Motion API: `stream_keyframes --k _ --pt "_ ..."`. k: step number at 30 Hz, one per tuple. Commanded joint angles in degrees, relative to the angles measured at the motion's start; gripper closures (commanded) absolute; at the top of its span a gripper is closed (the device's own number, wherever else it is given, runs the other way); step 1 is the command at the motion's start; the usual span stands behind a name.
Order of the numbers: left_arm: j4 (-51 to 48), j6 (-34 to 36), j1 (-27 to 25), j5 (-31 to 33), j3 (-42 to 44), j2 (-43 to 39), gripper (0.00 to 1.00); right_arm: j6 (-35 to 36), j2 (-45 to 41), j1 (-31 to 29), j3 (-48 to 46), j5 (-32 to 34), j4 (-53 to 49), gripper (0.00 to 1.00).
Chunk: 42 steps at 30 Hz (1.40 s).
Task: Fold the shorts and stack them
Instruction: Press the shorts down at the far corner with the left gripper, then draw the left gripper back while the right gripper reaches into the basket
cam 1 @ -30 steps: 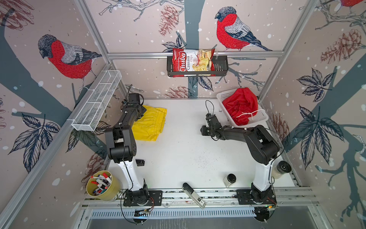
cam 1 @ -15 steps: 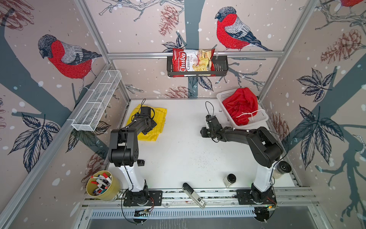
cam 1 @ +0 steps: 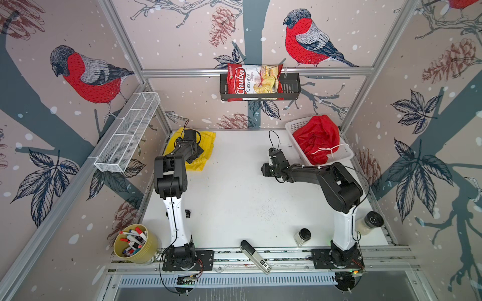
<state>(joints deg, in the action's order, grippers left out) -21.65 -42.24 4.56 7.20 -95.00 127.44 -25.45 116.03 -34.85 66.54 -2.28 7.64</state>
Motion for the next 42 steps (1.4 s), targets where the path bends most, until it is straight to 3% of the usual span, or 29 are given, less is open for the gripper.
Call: stream_keyframes --k 1,5,11,21,27,32,36,42 --pt "-4.43 -0.39 0.55 -1.68 -2.64 1.45 0.35 -0.48 0.98 0.16 0.06 -0.19 -5.38 0.59" --pt "-4.47 -0.30 0.01 -3.16 -1.94 -2.05 0.36 -0.77 -1.56 0.22 -1.22 -0.07 -4.19 0.56" --pt "-5.82 -0.65 -3.52 -1.02 4.91 -16.88 0.36 -0.85 -13.90 0.05 -6.23 4.18 -4.62 0.52" --pt "3.22 -1.61 -5.18 -1.93 34.82 -60.22 0.31 0.13 -41.10 0.28 -17.10 17.95 -11.58 0.42" --pt "14.00 0.83 -5.04 -5.40 50.20 -81.97 0.14 -3.66 -54.93 1.76 -24.05 21.95 -7.80 0.31" --pt "12.98 6.01 -4.96 -9.34 51.10 -84.18 0.06 -3.85 -58.20 3.99 -25.94 23.18 -6.34 0.25" --pt "15.02 4.96 -4.58 -20.57 50.96 -78.97 0.03 -7.42 -57.24 7.03 -24.96 25.65 -8.48 0.00" --pt "14.46 4.32 -2.35 -29.14 50.00 -73.21 0.03 -8.91 -51.95 14.92 -19.10 28.20 -14.40 0.01"
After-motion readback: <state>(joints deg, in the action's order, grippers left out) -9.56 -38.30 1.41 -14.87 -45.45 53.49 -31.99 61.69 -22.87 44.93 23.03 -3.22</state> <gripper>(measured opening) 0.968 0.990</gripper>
